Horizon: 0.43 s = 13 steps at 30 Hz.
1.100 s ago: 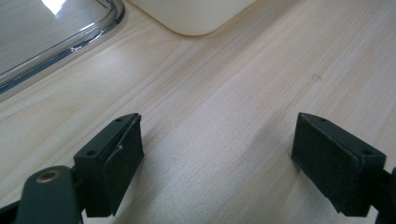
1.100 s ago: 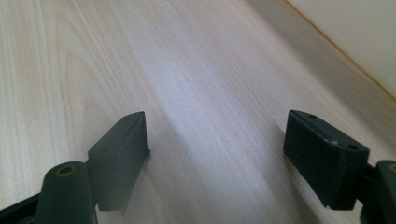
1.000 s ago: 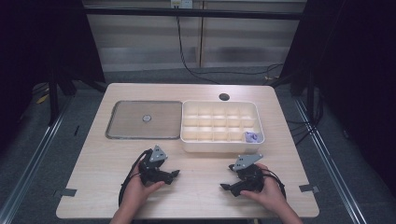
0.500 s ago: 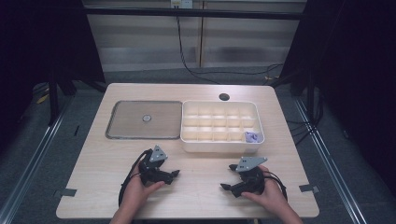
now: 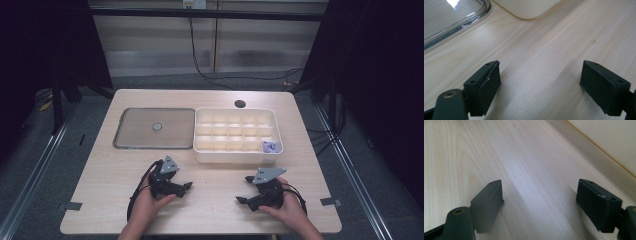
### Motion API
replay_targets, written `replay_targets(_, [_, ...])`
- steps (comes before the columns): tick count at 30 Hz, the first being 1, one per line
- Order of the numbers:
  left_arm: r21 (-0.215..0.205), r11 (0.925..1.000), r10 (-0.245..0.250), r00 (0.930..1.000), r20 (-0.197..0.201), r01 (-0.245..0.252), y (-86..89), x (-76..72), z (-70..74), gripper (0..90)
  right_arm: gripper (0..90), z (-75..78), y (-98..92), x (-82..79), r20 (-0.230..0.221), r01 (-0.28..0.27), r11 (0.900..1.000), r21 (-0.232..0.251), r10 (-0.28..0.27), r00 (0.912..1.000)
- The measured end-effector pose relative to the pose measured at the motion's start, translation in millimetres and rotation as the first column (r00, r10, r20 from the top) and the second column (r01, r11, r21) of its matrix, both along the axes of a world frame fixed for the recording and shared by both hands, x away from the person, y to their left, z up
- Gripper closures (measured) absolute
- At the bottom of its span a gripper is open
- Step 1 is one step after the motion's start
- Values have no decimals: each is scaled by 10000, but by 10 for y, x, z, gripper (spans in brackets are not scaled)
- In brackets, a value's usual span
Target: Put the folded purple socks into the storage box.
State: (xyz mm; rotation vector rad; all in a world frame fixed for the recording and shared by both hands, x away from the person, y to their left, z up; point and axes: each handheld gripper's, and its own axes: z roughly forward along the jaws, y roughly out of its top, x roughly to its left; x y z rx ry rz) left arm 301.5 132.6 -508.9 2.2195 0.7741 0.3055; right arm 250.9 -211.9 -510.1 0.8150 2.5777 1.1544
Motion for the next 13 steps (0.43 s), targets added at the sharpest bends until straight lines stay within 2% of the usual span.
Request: replay_targets(13, [-7, 10000, 14, 10000, -12, -14, 8, -22, 0, 159, 204, -1, 7, 15, 22, -87, 10000, -12, 87, 10000])
